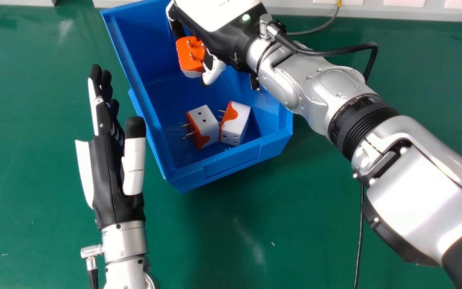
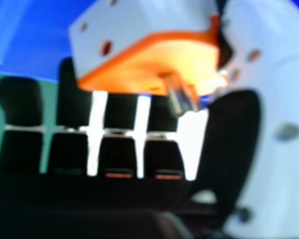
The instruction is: Pick all objects and put in blue box
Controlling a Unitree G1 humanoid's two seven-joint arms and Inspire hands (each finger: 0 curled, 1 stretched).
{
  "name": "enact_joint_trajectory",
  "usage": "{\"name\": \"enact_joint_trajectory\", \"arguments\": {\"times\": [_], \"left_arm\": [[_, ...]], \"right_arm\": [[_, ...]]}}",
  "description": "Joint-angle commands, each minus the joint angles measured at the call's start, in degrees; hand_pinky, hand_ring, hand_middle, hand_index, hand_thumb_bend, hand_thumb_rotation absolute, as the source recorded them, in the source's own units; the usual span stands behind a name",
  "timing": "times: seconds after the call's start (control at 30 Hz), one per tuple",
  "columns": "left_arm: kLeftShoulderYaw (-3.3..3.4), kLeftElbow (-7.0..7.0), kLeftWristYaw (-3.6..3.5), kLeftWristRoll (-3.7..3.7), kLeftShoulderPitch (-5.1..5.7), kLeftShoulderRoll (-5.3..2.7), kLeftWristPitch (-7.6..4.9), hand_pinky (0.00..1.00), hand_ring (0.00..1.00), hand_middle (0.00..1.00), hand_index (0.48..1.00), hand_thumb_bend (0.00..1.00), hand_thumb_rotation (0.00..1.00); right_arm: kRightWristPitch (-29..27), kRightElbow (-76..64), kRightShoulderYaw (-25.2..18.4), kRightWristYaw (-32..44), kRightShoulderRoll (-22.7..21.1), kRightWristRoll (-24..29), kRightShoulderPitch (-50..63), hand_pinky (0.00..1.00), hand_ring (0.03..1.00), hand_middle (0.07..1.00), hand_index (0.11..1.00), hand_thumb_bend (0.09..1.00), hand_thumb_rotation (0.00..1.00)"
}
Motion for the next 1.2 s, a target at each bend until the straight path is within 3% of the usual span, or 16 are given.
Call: {"name": "enact_joint_trajectory", "arguments": {"times": [0.0,0.1,0.2,0.27,0.47,0.6,0.8,0.93,1.07,1.17], "left_arm": [[-0.49,-0.42,1.14,1.39,0.31,-1.08,-1.80,1.00,1.00,0.99,0.981,0.92,0.95],[-0.72,-0.19,1.90,1.77,0.43,-1.32,-2.01,1.00,1.00,0.99,0.980,0.93,0.95],[-1.25,-0.27,2.03,1.71,0.67,-1.65,-2.27,1.00,1.00,0.98,0.977,0.93,0.95],[-1.51,-0.31,2.35,2.05,0.81,-1.75,-2.40,1.00,1.00,0.98,0.975,0.93,0.95],[-2.13,-0.58,3.83,3.02,1.16,-2.29,-2.55,1.00,1.00,0.98,0.973,0.93,0.95],[-2.86,-1.64,5.06,3.72,1.77,-2.49,-2.45,1.00,1.00,0.98,0.970,0.93,0.95],[-3.69,-2.50,5.86,3.62,2.42,-2.69,-2.58,1.00,1.00,0.98,0.967,0.94,0.95],[-4.08,-2.49,5.77,3.17,2.46,-2.47,-2.32,1.00,1.00,0.98,0.966,0.94,0.95],[-4.16,-2.80,6.42,3.82,2.66,-2.65,-1.88,1.00,1.00,0.98,0.966,0.94,0.95],[-4.27,-2.75,6.73,3.81,2.61,-2.70,-2.02,1.00,1.00,0.98,0.966,0.95,0.95]], "right_arm": [[-0.65,0.20,0.14,-2.36,-0.73,-0.17,-2.89,0.21,0.385,0.502,0.495,0.517,0.00],[-0.98,0.74,0.77,-4.02,-0.90,-0.45,-2.81,0.22,0.380,0.495,0.505,0.516,0.00],[-1.64,1.09,1.40,-6.01,-1.11,-0.88,-2.51,0.24,0.374,0.486,0.518,0.514,0.00],[-1.80,1.33,2.12,-7.78,-1.01,-1.52,-2.16,0.24,0.372,0.482,0.522,0.514,0.00],[-0.59,2.28,4.67,-9.91,0.18,-3.85,-1.40,0.26,0.374,0.472,0.526,0.515,0.00],[-0.09,2.68,5.48,-10.23,0.52,-4.18,-0.68,0.28,0.379,0.471,0.527,0.515,0.00],[1.37,3.11,6.28,-10.28,0.55,-4.30,0.03,0.30,0.380,0.468,0.529,0.515,0.00],[1.46,3.08,6.44,-10.56,0.31,-4.09,0.09,0.29,0.378,0.465,0.530,0.515,0.00],[0.88,3.12,6.19,-9.79,0.28,-3.53,0.33,0.29,0.378,0.465,0.530,0.515,0.00],[0.36,3.04,5.90,-9.10,0.45,-3.02,0.49,0.29,0.381,0.471,0.528,0.516,0.00]]}}
